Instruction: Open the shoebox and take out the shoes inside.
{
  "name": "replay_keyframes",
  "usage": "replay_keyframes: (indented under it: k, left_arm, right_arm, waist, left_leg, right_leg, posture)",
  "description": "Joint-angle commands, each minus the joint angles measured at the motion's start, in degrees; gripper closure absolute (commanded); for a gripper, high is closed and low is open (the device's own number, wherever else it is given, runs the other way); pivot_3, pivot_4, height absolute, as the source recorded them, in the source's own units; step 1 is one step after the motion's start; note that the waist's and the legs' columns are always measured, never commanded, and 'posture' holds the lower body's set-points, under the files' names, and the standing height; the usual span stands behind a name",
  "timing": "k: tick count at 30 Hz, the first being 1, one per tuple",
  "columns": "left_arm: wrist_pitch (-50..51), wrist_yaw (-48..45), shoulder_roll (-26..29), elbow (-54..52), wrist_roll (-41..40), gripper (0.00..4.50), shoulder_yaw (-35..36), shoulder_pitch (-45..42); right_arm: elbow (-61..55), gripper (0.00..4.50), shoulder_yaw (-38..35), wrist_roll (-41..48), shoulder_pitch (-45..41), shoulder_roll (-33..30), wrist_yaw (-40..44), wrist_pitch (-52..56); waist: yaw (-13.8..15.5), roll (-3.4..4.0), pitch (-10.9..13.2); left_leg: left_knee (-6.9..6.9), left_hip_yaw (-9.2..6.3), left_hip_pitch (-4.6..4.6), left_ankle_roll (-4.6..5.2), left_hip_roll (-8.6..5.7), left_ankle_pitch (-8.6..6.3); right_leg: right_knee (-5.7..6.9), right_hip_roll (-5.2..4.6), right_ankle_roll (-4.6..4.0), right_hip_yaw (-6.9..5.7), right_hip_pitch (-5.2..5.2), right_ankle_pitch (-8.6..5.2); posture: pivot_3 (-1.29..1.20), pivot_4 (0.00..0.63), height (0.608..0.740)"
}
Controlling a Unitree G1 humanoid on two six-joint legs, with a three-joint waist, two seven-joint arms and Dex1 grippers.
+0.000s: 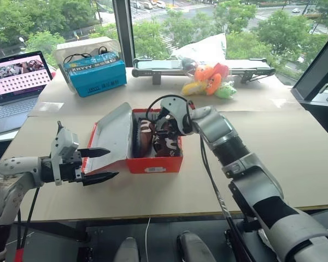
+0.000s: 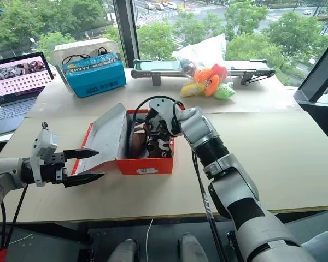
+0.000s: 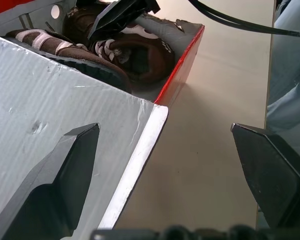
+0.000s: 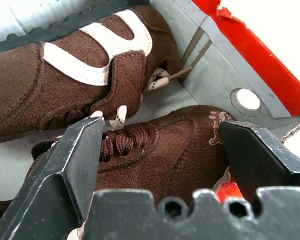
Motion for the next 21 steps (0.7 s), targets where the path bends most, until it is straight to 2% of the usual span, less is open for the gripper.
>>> replay_keyframes:
  k: [1, 6, 11, 17, 21]
  left_arm:
    - [-0.03, -0.02, 0.04, -1.3, -1.2, 0.0, 1.61, -0.46]
    - [-0.03, 0.06, -0.09, -1.37, -1.15, 0.0, 1.45, -0.28]
    - [-0.11, 0.1, -0.26, -1.34, -1.06, 0.0, 1.23, -0.45]
    - [-0.16, 0.02, -0.2, -1.37, -0.93, 0.0, 1.18, -0.51]
    - [0.07, 0.15, -0.21, -1.51, -1.1, 0.0, 1.37, -0.42]
  right_arm:
    - [-6.44, 0.28, 2.9, -0.83, 1.57, -2.84, 3.48, 2.59]
    - [-20.06, 0.28, 2.52, 2.65, -0.57, -5.66, 8.21, 11.09]
    - [-29.7, 0.28, 3.08, 5.35, 0.39, -7.02, 9.17, 18.01]
    - [-34.05, 0.28, 6.94, 4.54, 5.75, -8.83, 6.16, 18.11]
    - [-32.72, 0.28, 7.33, 3.73, 7.74, -10.23, 4.03, 16.85]
  waist:
    - [0.08, 0.0, 0.0]
    - [-0.01, 0.03, 0.02]
    - [-0.27, 0.03, 0.03]
    - [-0.01, 0.0, 0.01]
    - [0.05, 0.03, 0.03]
  left_leg:
    - [0.0, 0.0, 0.0, 0.0, 0.0, 0.0]
    - [-0.02, 0.0, -0.14, 0.0, 0.0, 0.0]
    - [-0.03, 0.0, -0.18, 0.0, 0.01, 0.0]
    - [-0.02, 0.0, -0.19, 0.0, 0.01, 0.0]
    - [0.01, 0.02, -0.25, 0.0, 0.0, 0.0]
  right_leg:
    - [0.0, 0.0, 0.0, 0.0, 0.0, 0.0]
    - [-0.01, 0.0, 0.01, -0.01, -0.15, -0.02]
    - [0.03, 0.01, 0.0, 0.01, -0.25, -0.02]
    - [0.0, 0.0, 0.0, 0.0, -0.24, -0.02]
    - [0.01, -0.01, -0.01, 0.0, -0.28, -0.04]
  posture:
    - [0.0, 0.15, 0.701]
    - [0.0, 0.15, 0.701]
    - [0.0, 0.15, 0.701]
    - [0.0, 0.15, 0.701]
    - [0.0, 0.15, 0.701]
